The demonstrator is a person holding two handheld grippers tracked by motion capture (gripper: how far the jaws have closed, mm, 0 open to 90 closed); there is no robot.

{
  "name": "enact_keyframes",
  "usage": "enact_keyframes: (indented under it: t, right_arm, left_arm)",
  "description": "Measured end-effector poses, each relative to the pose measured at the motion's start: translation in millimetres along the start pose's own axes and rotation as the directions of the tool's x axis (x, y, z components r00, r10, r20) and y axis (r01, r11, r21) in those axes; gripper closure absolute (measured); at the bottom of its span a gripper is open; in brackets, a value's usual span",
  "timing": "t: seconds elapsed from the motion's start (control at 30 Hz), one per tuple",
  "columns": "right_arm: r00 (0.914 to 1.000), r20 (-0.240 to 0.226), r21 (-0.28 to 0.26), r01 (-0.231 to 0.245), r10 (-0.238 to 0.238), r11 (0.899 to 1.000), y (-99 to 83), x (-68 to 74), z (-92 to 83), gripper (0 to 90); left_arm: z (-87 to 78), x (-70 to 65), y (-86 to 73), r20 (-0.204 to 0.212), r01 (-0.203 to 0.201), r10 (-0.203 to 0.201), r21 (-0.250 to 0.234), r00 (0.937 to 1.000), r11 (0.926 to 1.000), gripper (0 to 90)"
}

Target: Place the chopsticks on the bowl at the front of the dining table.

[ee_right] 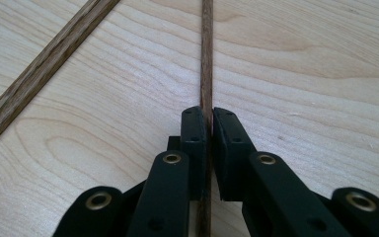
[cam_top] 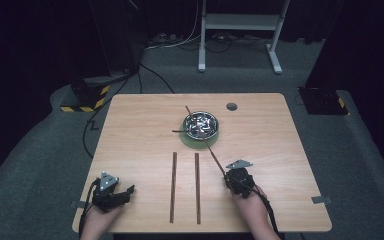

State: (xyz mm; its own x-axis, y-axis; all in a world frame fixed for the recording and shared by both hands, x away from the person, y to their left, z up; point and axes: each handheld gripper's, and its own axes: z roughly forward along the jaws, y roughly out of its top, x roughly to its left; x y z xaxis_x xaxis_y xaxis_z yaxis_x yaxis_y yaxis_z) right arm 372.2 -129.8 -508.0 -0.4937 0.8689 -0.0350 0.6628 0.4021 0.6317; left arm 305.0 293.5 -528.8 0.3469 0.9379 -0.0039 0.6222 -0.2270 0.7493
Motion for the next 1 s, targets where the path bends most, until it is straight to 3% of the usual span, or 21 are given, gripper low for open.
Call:
enact_keyframes:
  t: [0.57,1.0]
  right_arm:
    - [0.9999,0.006,-0.052,-0.013,0.013,0.999,13.0,-9.9,-16.4,83.8]
    - [0.9997,0.008,-0.121,-0.021,0.022,0.992,38.2,-23.3,-34.8,83.8]
  left_arm:
    - [0.1,0.0,0.0,0.000,-0.001,0.001,-0.001,1.0000,1.0000,30.2]
    - [0.5,-0.3,-0.1,0.001,0.007,-0.007,-0.007,1.0000,0.9999,30.2]
